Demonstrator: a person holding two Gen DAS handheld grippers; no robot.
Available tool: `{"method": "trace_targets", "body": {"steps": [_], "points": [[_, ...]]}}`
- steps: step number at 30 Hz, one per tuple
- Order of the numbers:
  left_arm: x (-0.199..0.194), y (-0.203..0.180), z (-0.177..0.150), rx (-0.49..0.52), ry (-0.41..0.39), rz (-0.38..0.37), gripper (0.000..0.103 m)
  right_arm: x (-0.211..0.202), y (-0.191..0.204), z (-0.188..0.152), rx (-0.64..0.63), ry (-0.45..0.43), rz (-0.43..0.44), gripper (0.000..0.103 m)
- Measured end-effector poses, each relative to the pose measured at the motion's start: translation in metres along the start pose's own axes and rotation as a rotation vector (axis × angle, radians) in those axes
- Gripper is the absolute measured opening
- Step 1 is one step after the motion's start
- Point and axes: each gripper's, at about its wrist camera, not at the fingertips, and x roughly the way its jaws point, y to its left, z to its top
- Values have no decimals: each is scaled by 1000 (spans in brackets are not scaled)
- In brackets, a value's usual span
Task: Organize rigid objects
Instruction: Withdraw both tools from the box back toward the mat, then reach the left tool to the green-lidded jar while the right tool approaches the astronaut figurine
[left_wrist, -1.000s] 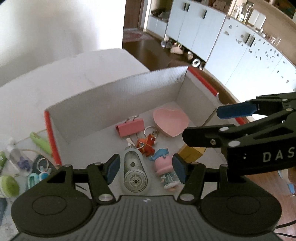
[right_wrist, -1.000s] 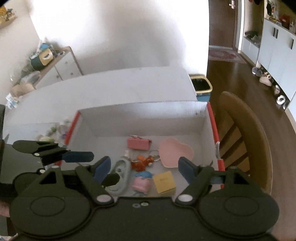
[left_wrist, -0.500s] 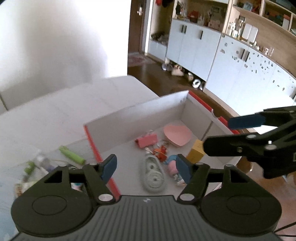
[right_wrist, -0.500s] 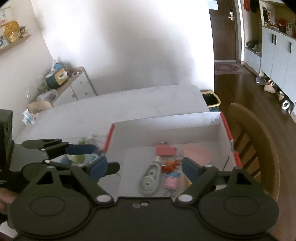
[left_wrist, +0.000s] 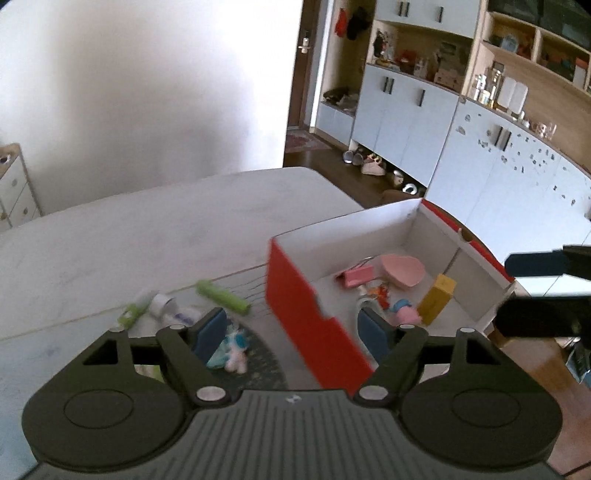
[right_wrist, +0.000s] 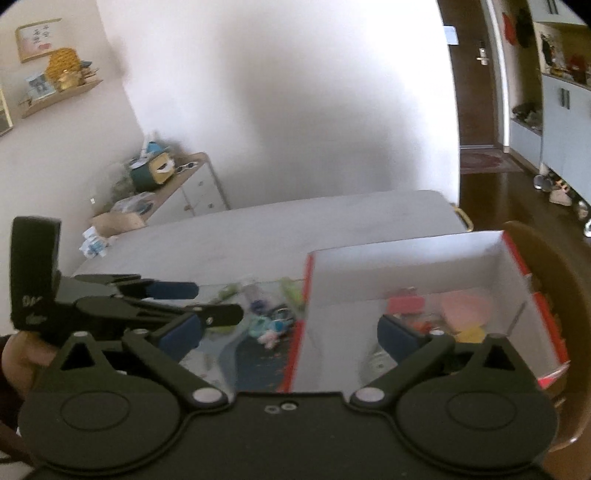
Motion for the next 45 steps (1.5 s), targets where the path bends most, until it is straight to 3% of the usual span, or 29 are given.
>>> {"method": "trace_targets", "body": {"steps": [7, 9, 12, 17, 24, 36, 45], "points": [[-13, 40, -18, -17, -4, 5, 78, 23, 43, -12, -5, 18, 18, 102], [-14, 52, -23, -22, 3, -2, 84, 30, 53, -13, -5, 25, 14, 102], [-15, 68, -29, -28, 3, -3, 84, 41, 66, -17, 1, 42, 12, 102], [-12, 93, -37, -50, 13, -8, 85, 60, 87, -27, -24, 60, -26, 102], [-2, 124, -49, -77, 10, 22, 95, 96, 117, -40, -93, 83, -80, 102], [33, 146, -53, -95, 32, 60, 99, 147, 122, -42, -155, 90, -187, 99], [62, 157, -51, -122, 54, 78, 99, 187, 104, -36, -180, 158, -222, 95]]}}
